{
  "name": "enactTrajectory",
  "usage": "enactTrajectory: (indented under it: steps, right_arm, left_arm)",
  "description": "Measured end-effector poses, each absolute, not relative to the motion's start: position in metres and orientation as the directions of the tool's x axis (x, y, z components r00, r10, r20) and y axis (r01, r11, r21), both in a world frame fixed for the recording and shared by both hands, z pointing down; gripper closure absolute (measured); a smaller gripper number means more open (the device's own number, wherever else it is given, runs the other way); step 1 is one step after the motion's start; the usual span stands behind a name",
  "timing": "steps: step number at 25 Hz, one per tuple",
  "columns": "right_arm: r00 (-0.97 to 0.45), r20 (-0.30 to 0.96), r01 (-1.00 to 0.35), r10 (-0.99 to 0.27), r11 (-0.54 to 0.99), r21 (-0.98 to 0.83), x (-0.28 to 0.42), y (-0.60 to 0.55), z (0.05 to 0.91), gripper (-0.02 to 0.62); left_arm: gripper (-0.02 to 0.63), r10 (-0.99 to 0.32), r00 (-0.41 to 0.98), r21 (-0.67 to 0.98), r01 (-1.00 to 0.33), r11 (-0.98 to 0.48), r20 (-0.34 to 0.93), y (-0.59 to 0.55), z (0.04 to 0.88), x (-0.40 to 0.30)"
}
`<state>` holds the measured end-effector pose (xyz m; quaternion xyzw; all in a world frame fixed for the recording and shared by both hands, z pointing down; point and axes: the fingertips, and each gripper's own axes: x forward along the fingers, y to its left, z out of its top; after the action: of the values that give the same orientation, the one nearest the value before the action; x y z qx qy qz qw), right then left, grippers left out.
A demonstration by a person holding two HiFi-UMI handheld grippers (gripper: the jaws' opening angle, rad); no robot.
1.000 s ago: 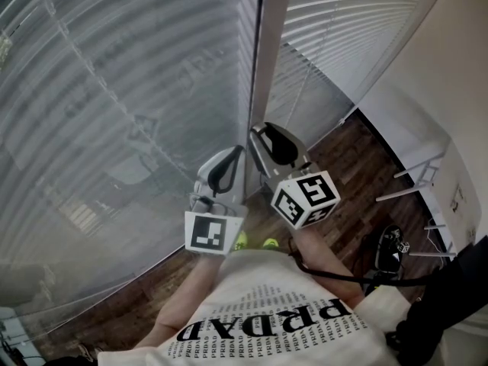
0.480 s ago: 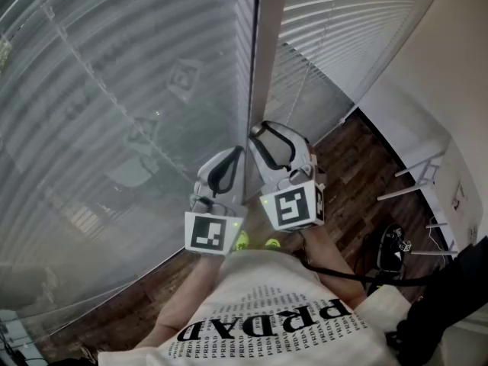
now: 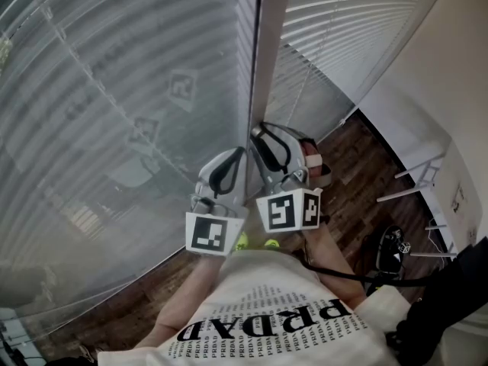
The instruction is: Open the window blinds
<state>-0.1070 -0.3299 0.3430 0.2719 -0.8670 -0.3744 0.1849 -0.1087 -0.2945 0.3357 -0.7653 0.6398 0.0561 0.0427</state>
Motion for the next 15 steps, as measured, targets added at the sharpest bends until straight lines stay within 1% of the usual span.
enactTrajectory:
  steps: [7,15]
  right_arm:
    - [-0.794,0.109,-0.38,-0.598,0.628,0.679,-0.1064,-0.3291,0.34,0.472]
    - [-0.815,0.096,-0.451,-0.571,0.73,0.514,-0.1036,-0.3313,0.338,0.472]
  left_arm:
    - [0.614,-0.975,0.173,0.008,-0.984,-0.176,-0.141,-0.2941,0.3346,-0.108]
    - [0.614,-0.975,0.172,0.012,-0.984,-0.176,-0.142,-0.2939,0.3339,-0.1079]
